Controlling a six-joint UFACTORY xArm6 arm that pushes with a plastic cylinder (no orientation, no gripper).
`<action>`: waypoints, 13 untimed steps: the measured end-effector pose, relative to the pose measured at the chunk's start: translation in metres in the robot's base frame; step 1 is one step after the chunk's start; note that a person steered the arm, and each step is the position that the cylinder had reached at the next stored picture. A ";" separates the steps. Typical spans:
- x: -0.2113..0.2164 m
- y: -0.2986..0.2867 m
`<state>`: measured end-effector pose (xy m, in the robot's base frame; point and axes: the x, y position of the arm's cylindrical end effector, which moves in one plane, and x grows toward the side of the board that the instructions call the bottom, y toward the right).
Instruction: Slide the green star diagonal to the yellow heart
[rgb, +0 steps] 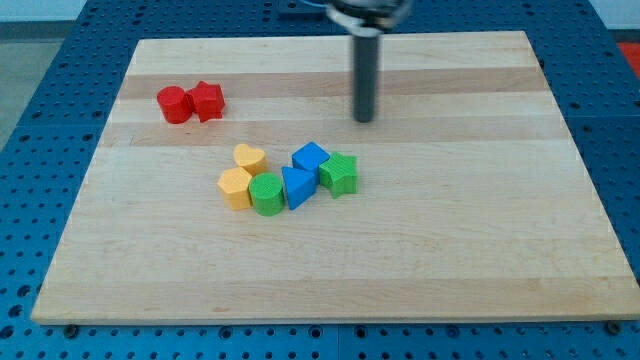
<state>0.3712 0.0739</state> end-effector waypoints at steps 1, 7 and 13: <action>0.052 0.044; 0.155 -0.082; 0.088 -0.061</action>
<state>0.4590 0.0127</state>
